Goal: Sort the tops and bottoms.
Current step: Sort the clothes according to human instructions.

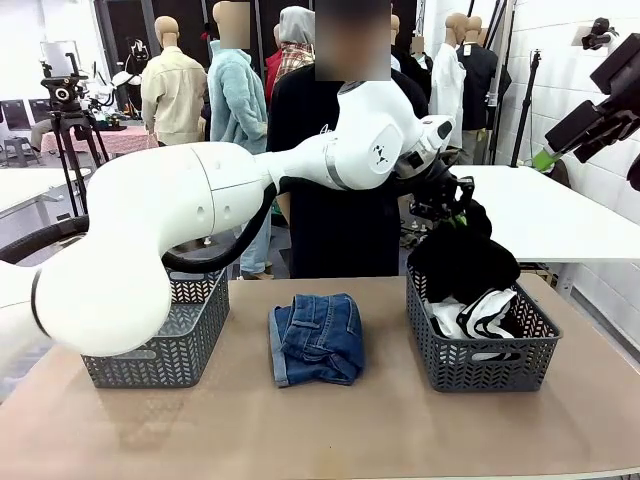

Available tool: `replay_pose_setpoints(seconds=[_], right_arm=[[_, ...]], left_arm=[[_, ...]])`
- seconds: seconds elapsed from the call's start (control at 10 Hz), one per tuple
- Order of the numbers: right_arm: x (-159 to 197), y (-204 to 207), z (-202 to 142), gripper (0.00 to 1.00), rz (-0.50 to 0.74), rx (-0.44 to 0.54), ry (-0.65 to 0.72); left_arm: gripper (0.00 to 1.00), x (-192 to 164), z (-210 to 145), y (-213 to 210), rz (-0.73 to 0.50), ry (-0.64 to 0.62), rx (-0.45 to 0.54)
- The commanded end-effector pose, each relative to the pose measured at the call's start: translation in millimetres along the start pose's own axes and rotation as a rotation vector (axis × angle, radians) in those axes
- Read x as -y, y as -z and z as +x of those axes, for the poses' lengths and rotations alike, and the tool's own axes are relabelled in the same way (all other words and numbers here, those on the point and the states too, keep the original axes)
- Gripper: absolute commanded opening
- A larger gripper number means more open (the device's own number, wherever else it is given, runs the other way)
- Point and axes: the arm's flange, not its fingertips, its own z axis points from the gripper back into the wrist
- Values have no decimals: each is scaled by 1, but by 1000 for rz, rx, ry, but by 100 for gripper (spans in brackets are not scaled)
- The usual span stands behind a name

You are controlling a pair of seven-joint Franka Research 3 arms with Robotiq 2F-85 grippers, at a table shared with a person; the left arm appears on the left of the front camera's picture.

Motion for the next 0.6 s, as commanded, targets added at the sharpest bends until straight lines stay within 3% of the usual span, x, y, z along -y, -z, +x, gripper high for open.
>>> replay_pose_setpoints(seconds=[0.0, 0.4, 0.5], right_arm=[[1, 0, -1, 100, 1, -1, -5], [1, 0, -1, 100, 1, -1, -5], [1, 0, -1, 100, 1, -1, -5]], left_arm=[[0, 0, 0, 0, 0, -3, -1], [0, 16, -36, 31, 137, -51, -240], [0, 17, -39, 40, 111, -48, -263]])
